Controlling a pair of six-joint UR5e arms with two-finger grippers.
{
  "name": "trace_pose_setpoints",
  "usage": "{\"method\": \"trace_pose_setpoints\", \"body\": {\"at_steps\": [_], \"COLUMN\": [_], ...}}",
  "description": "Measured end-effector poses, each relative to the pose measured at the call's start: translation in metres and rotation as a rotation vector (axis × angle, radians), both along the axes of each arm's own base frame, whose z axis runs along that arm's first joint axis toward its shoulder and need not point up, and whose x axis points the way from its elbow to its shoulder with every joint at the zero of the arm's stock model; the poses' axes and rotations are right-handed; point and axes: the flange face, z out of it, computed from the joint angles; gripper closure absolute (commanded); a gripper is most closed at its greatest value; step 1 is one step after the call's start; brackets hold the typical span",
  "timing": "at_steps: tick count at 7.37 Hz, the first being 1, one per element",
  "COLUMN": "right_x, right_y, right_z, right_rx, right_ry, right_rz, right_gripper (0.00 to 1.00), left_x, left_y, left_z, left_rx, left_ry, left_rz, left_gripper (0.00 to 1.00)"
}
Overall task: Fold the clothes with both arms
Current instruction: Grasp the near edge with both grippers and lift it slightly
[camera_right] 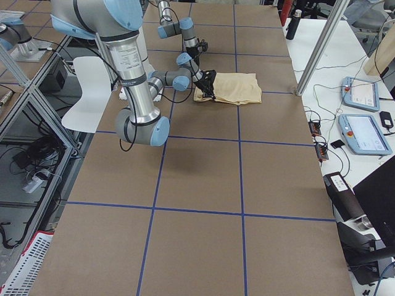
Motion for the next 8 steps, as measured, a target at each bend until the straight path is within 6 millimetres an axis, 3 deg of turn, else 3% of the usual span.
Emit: {"method": "trace_pose_setpoints", "body": {"at_steps": [2,4,5,6,7,8], "right_x": [0.024,0.055,0.066,0.070,0.069,0.067], "right_y": [0.053,0.114,0.128,0.131,0.121,0.101], "right_z": [-0.002,-0.008,-0.012,-0.013,-0.011,-0.010], "right_rx": [0.011,0.033,0.040,0.043,0.043,0.038], "right_ry": [-0.045,-0.093,-0.110,-0.113,-0.104,-0.094], "right_rz": [-0.060,-0.115,-0.127,-0.128,-0.114,-0.090], "right_gripper": [1.00,1.00,1.00,1.00,1.00,1.00], "left_x": [-0.032,-0.060,-0.072,-0.075,-0.071,-0.065], "left_y": [0.021,0.068,0.085,0.091,0.084,0.065], "left_z": [-0.029,-0.063,-0.079,-0.088,-0.093,-0.097], "left_rx": [0.004,-0.053,-0.074,-0.086,-0.085,-0.065], "left_ry": [0.045,0.074,0.067,0.040,0.001,-0.035], "left_rz": [0.015,0.058,0.076,0.084,0.078,0.057], "left_gripper": [1.00,1.00,1.00,1.00,1.00,1.00]}}
